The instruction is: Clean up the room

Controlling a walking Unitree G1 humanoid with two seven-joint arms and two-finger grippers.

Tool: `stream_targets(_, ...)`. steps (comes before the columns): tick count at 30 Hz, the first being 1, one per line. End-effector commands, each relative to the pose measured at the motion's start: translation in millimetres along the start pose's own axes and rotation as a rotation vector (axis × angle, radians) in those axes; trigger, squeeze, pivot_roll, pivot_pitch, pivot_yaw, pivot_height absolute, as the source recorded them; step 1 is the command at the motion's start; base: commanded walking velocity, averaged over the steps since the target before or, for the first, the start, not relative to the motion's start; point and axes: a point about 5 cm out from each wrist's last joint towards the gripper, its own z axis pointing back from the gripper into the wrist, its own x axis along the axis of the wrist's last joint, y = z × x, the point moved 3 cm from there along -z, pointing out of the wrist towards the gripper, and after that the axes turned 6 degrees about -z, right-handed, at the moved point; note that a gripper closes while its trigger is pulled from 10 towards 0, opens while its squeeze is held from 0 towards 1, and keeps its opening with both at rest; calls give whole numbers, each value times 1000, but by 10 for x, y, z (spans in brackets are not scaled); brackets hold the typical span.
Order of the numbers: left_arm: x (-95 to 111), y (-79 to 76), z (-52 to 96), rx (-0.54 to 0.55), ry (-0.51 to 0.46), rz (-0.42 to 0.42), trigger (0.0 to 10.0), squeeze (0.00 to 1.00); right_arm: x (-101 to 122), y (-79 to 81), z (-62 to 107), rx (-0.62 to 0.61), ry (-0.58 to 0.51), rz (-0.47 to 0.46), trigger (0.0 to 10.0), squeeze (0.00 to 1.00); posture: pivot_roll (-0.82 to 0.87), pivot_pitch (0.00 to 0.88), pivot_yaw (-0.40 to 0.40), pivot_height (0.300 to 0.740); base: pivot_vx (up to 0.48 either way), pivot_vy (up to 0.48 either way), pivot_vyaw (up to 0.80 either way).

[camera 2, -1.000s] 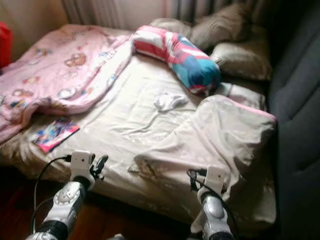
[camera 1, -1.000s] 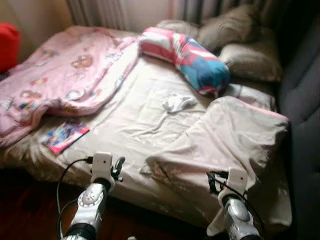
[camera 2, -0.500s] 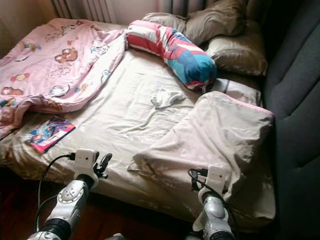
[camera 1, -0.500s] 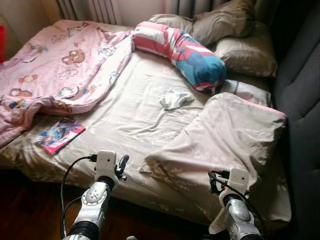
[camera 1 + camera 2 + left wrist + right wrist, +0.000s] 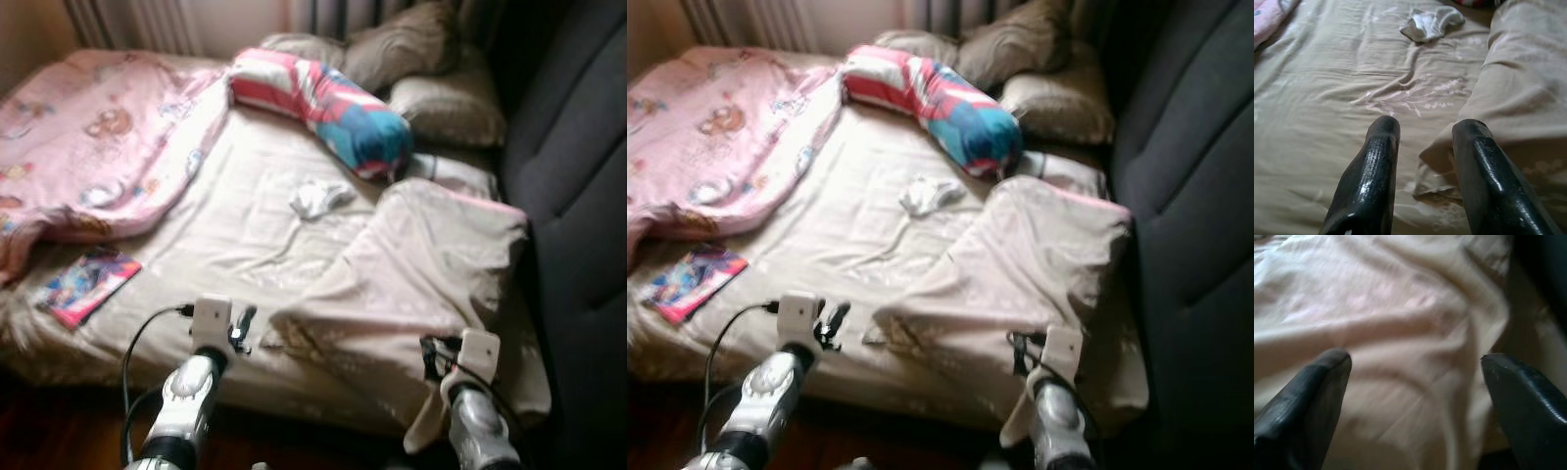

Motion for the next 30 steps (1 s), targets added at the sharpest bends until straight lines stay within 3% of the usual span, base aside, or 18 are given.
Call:
stream_targets(1, -19, -60, 1, -17, 7, 10, 10000, 0, -19, -97, 7, -33, 12, 6, 10000, 0, -15, 155, 29, 690, 0, 0, -700)
stream_targets(24, 28, -96, -20, -32, -8, -15, 10000, 0, 36, -34, -6, 37, -12, 35, 10000, 0, -21, 155, 27, 690, 0, 0, -63)
stream_targets(30, 34, -106, -22, -31, -12, -20, 10000, 0, 50, -75, -9, 12, -18, 25, 10000, 0, -23, 151, 25, 690, 127, 0, 258)
